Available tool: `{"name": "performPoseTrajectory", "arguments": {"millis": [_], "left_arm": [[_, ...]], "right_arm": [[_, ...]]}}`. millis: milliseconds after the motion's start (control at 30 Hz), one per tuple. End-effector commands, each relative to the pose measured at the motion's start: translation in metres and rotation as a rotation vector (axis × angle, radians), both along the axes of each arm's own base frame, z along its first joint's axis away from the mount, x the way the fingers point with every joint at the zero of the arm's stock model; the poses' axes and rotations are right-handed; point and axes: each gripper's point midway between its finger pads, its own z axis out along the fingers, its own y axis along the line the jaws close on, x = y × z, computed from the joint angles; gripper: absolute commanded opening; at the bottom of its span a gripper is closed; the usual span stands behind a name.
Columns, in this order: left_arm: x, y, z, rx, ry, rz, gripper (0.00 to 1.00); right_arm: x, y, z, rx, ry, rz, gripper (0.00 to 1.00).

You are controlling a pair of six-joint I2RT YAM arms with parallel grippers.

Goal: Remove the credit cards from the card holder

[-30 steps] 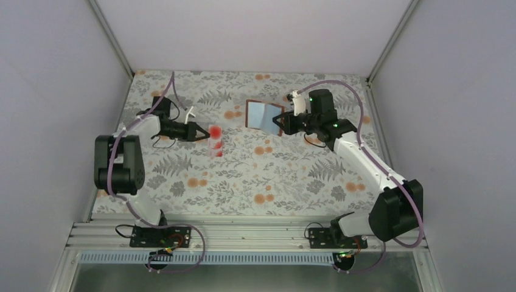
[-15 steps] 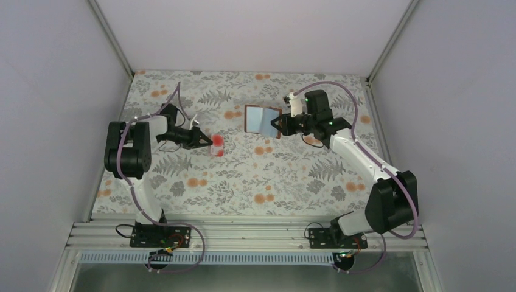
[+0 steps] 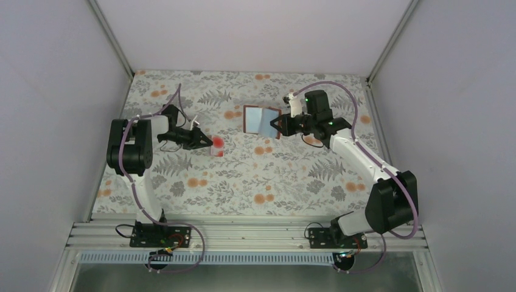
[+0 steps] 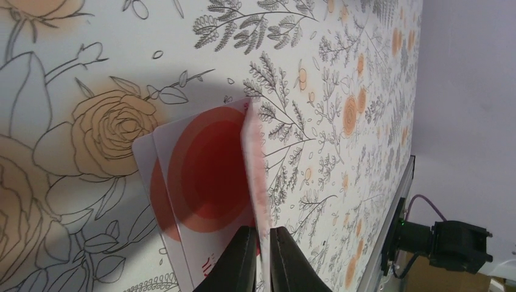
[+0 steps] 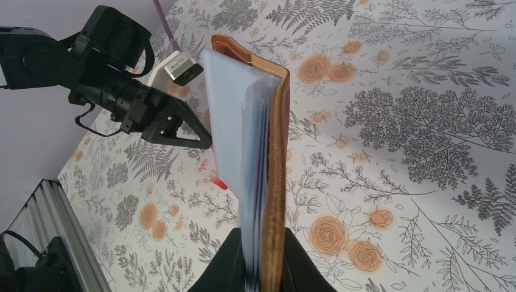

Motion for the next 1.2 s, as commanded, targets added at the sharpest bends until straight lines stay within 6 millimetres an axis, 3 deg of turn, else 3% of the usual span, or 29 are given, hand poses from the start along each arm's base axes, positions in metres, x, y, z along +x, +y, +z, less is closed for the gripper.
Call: {"name": "performPoseTrajectory", "arguments": {"millis": [0,167,367,433,567,667,733,933,1067,1167], "left_arm": [[0.007,0.003,0.000,0.036,-0.016,0.008,0.14],[0.008,0.005,0.000,0.054,-0.019,0.007,0.38],[0.013,0.010,0.014,0.095,-0.075,0.011,0.39],[0.016,0.009,0.031,0.087,-0.129,0.003,0.42],[0.021,0.003,0.082,0.041,-0.278,-0.049,0.60],[0.019,-0.003,0.128,0.006,-0.423,-0.106,0.80],[0.012,-0.010,0.155,-0.016,-0.505,-0.145,0.99],[-0.029,-0.050,0.216,-0.109,-0.724,-0.339,1.00],[-0.046,-0.074,0.232,-0.111,-0.795,-0.418,1.00],[-0.044,-0.079,0.232,-0.067,-0.822,-0.425,1.00]], "right_arm": [[-0.001,0.005,0.015,0.024,-0.043,0.033,0.04],[-0.002,0.006,0.016,0.027,-0.044,0.042,0.04],[-0.005,0.007,0.018,0.038,-0.042,0.058,0.04],[-0.007,0.010,0.019,0.048,-0.039,0.075,0.04],[-0.009,0.013,0.021,0.059,-0.029,0.089,0.04],[-0.012,0.019,0.028,0.083,-0.033,0.113,0.04],[-0.015,0.022,0.034,0.101,-0.040,0.129,0.04],[-0.031,0.035,0.057,0.166,-0.066,0.207,0.04],[-0.051,0.044,0.074,0.218,-0.088,0.288,0.04],[-0.064,0.049,0.082,0.238,-0.107,0.338,0.04]]}}
